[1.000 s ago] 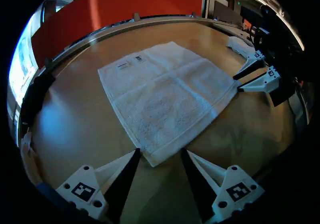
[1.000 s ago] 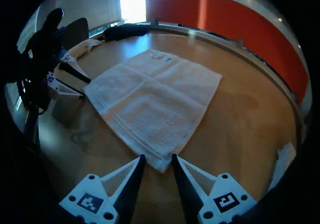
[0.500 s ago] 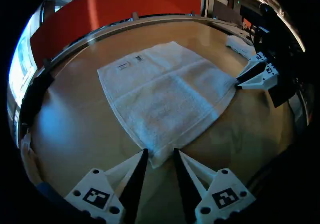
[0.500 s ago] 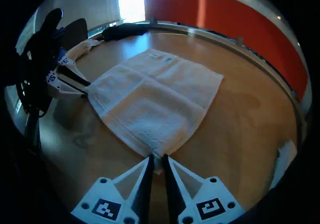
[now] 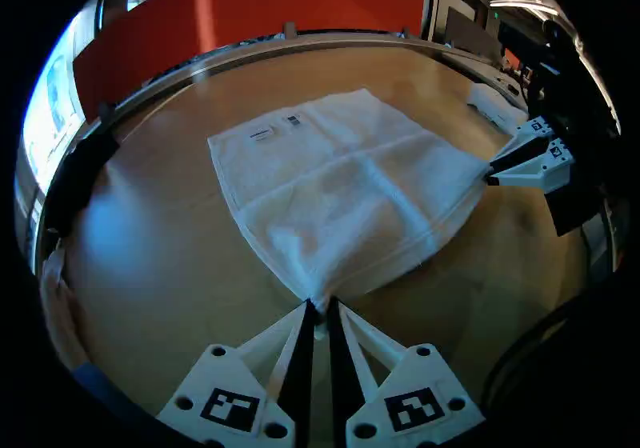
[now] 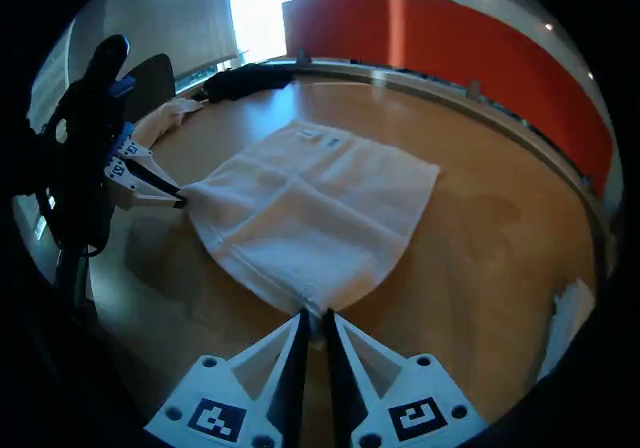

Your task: Fold towel

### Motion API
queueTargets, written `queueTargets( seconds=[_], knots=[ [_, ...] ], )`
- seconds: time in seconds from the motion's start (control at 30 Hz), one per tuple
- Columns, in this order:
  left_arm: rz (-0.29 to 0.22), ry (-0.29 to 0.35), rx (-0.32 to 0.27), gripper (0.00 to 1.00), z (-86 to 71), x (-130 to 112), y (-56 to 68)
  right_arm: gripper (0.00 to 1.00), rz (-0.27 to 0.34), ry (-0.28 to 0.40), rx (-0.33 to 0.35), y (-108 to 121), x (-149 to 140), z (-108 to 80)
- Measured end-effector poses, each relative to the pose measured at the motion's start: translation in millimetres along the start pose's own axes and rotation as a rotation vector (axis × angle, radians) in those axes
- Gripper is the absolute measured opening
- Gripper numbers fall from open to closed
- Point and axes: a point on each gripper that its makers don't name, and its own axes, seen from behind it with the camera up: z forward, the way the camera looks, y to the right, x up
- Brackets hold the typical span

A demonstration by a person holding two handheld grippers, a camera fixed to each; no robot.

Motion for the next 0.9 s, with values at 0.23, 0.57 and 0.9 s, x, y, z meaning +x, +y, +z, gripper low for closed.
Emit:
queueTargets(
  seconds=[0.23,0.57,0.9],
  knots=[
    [-0.03,0.031,0.008,0.12,-22.1,17.4,1.8,0.15,-0.002,0.027,-0.008,-4.0,16.4,-14.9],
    [-0.031,0.047,0.008,0.12,-51.8,37.1,6.8,0.15,-0.006,0.058,-0.009,-10.1,40.4,-43.8],
    [-0.049,0.034,-0.007,0.12,-75.9,45.8,14.2,0.15,-0.008,0.072,-0.006,-18.1,57.7,-69.7]
  ],
)
